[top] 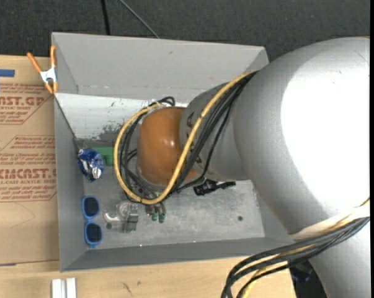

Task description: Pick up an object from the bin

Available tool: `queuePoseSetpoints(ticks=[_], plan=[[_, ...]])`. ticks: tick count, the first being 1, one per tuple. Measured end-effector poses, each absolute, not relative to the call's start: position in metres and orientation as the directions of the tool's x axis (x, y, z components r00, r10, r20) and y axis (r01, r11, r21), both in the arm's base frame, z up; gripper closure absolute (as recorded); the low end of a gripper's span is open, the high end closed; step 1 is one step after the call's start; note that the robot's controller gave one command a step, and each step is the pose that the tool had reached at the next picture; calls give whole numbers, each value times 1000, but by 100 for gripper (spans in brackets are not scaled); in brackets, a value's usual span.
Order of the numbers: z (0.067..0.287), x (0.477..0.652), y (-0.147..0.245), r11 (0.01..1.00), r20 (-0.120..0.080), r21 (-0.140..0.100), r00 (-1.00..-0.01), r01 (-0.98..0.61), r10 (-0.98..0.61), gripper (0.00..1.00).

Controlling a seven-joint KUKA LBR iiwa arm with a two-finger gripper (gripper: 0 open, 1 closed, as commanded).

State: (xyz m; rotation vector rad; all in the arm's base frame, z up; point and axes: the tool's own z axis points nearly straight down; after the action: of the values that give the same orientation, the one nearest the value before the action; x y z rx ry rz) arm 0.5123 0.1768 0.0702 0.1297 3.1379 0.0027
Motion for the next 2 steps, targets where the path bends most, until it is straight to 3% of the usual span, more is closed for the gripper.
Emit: queuePoseSetpoints(ticks=[1,2], plan=[[70,512,177,997,0,1,-997,83,83,0],[70,512,176,997,-1,2,-997,83,83,100]])
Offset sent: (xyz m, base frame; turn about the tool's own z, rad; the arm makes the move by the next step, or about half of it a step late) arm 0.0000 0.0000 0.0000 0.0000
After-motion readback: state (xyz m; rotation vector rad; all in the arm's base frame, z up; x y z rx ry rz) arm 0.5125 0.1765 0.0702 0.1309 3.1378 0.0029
